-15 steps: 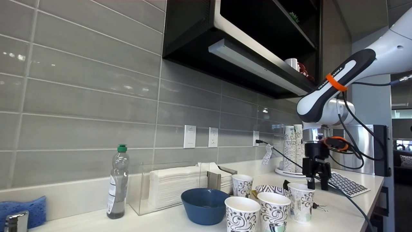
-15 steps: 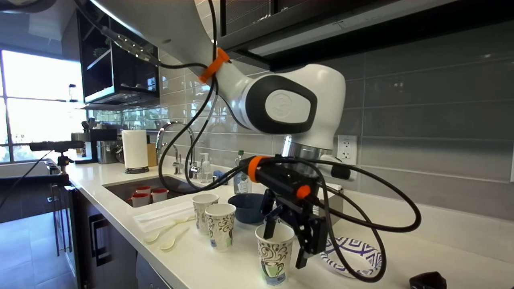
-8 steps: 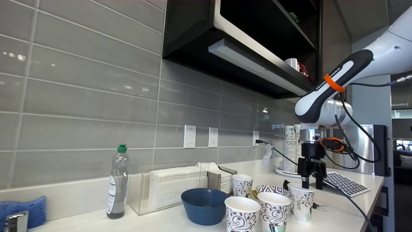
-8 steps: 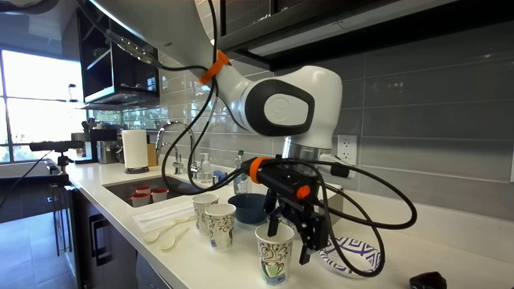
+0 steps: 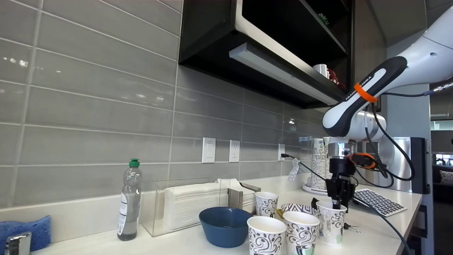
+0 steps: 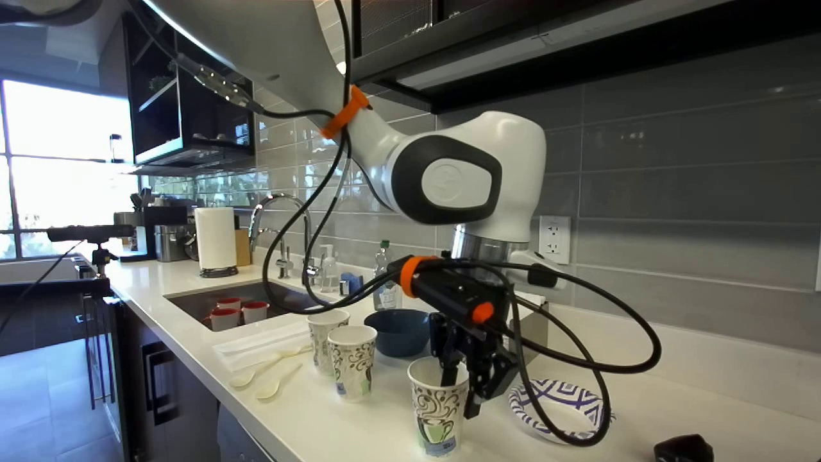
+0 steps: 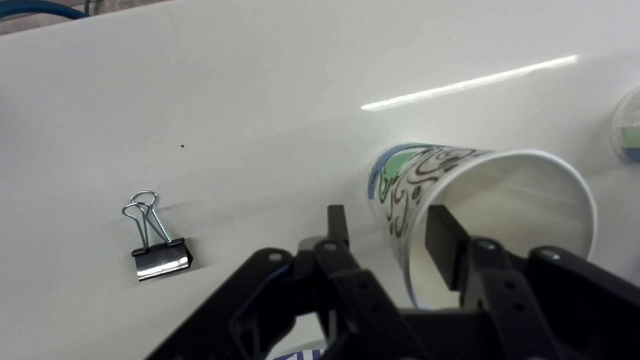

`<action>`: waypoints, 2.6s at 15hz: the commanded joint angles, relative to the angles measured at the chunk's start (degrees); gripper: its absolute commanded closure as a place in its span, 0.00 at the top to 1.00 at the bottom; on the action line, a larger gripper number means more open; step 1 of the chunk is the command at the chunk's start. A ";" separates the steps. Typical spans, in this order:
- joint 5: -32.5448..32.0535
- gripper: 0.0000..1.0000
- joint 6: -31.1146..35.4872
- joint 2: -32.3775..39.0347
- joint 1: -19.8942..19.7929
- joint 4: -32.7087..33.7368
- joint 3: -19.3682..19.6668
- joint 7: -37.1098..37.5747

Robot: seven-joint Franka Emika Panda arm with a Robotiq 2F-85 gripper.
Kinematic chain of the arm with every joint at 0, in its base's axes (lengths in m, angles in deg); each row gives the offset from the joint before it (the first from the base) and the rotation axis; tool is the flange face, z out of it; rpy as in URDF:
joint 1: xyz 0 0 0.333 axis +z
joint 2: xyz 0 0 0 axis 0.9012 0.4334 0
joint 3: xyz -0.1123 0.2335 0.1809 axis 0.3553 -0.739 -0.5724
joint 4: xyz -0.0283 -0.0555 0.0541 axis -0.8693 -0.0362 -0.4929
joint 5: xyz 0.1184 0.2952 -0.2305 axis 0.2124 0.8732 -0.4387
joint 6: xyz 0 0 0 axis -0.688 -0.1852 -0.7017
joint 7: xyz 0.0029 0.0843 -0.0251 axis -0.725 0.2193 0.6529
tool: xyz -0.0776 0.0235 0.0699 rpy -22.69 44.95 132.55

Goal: Unstack the coffee cups and bowl, then stack them back up using the coffee cup on the far right.

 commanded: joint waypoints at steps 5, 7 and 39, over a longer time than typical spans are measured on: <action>4.76 0.00 1.03 -1.49 0.01 0.18 -0.06 -1.45; 5.98 0.00 1.18 -2.32 0.01 0.31 0.02 -1.88; 5.72 0.01 -5.59 -9.15 7.45 9.47 -3.18 -3.69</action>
